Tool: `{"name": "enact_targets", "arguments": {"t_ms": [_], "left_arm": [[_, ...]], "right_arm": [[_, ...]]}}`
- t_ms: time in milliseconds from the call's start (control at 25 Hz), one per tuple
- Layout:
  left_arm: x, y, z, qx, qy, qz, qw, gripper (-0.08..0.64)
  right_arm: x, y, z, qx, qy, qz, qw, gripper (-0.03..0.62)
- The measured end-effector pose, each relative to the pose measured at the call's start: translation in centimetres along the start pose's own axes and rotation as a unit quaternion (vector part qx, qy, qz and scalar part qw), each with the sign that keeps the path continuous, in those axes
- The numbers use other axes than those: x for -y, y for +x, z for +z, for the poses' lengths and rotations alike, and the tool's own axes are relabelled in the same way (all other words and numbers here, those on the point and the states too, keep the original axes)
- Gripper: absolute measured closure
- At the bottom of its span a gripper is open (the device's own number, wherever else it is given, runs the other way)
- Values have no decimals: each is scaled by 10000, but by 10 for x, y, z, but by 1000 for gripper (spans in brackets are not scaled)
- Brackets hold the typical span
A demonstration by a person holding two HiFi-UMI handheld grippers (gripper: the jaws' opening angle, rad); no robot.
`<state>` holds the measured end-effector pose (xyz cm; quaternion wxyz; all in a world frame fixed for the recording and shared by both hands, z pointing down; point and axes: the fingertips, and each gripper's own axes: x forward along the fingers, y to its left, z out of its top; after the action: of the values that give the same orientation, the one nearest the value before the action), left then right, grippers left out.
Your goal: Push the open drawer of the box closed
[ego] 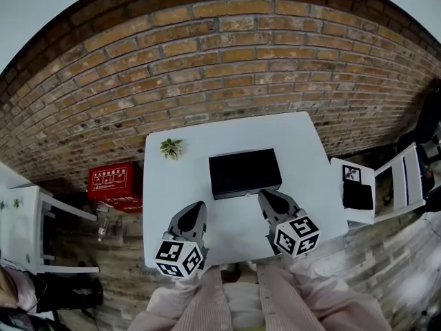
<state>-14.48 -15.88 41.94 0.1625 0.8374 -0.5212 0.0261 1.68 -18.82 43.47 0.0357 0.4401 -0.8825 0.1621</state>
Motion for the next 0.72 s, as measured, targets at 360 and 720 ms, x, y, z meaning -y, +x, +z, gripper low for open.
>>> {"name": "enact_targets", "arguments": {"t_ms": [360,720], "left_arm": [[-13,-26,35,504,256,319,9979,565],[-26,-50,56,813,359,645,9940,565]], "right_arm": [[-9,-23,45,585,-162,171,9980,589],[-9,-43,80,1021,-227,88,9945,589]]}}
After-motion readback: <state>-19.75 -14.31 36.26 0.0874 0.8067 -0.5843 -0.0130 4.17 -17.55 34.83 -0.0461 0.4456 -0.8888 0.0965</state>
